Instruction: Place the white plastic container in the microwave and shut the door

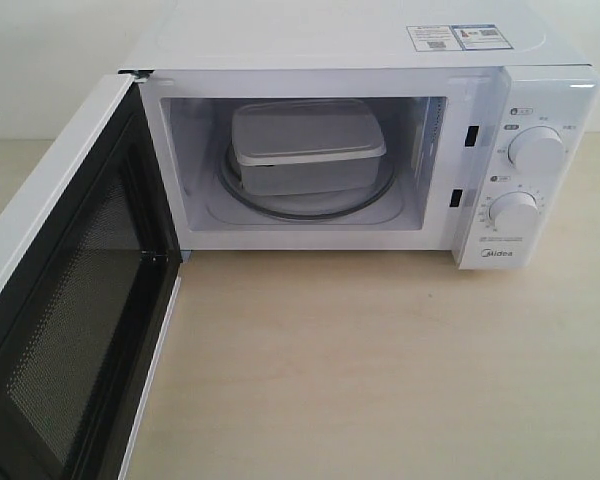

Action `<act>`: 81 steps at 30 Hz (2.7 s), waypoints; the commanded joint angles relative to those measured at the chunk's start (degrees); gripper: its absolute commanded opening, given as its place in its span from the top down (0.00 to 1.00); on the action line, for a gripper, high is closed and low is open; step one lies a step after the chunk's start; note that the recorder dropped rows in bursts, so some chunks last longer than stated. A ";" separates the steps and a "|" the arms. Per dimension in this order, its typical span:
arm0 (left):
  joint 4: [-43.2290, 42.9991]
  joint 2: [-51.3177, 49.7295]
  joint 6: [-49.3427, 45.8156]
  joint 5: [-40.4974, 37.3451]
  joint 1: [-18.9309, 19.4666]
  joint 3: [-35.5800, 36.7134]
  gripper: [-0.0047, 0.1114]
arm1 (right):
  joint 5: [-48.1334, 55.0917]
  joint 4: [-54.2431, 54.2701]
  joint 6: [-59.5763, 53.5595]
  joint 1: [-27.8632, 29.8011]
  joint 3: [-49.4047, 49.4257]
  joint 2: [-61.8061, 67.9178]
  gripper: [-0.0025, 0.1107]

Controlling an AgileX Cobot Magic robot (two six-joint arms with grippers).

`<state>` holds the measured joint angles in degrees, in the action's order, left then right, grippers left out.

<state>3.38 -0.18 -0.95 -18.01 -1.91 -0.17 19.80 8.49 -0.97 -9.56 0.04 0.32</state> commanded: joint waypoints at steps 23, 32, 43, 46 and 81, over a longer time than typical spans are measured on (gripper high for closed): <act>-0.01 0.18 0.44 -0.03 0.11 0.17 0.92 | 0.06 0.18 0.45 5.03 -0.04 -0.32 0.98; -0.01 0.18 0.44 -0.03 0.11 0.17 0.92 | 0.06 0.18 0.45 5.03 -0.04 -0.32 0.98; -0.01 0.18 0.44 -0.03 0.11 0.17 0.92 | 0.05 0.18 0.55 5.03 -0.04 -0.32 0.98; -0.01 0.18 0.44 -0.03 0.11 0.17 0.92 | 0.05 0.18 0.55 5.03 -0.04 -0.32 0.98; 1.81 0.18 4.77 -2.91 0.11 -25.24 0.92 | 0.05 0.18 0.44 5.03 -0.04 -0.32 0.98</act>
<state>3.63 -0.02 1.26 -19.03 -1.91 -20.53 19.85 8.86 -0.59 -4.66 0.04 0.32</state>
